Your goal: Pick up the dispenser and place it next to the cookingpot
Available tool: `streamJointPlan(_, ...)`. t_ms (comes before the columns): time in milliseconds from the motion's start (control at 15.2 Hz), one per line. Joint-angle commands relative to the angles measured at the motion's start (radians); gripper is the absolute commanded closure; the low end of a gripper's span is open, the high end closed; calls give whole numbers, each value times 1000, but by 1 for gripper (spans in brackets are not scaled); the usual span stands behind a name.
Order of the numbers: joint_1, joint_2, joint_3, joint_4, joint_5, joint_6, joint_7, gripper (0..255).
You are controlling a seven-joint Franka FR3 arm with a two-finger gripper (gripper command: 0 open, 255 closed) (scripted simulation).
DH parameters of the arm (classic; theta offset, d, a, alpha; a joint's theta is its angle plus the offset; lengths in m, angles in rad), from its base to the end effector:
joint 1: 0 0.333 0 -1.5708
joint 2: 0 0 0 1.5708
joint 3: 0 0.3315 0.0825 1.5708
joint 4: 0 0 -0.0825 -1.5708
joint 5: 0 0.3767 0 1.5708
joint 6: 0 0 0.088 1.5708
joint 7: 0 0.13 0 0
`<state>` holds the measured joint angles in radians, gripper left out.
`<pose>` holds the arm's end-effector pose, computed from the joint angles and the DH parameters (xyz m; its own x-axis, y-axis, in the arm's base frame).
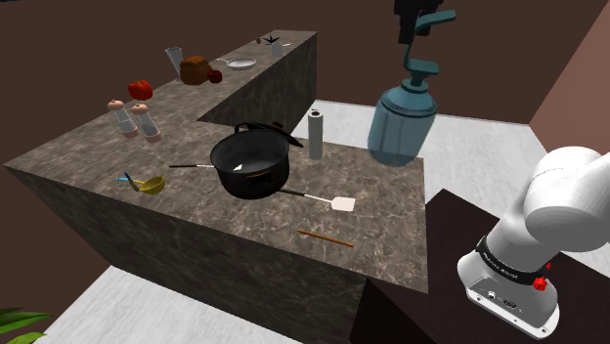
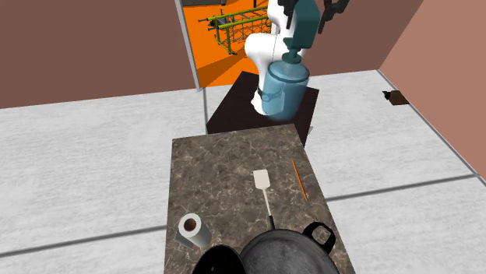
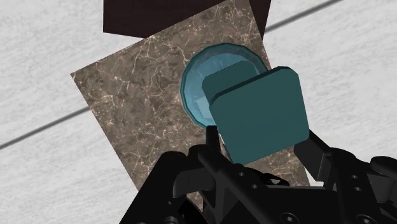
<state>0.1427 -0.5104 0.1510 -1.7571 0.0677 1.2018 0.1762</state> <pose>0.3019 0.1258 0.7238 0.9918 0.1186 -0.0482 0.1196 -0.9927 0.0180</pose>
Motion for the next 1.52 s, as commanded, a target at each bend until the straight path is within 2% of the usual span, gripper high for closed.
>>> streamJointPlan(0,-1,19,1,48,-1,-28,3,255)
streamJointPlan(594,-5,114,7,273,-9,-159,14,255)
streamJointPlan(1056,-7,213,17,490,-18,-277,29,255)
streamJointPlan(1122,-7,218,18,501,-18,-283,30,255)
streamJointPlan(1452,6,299,63,471,-23,-172,83,255)
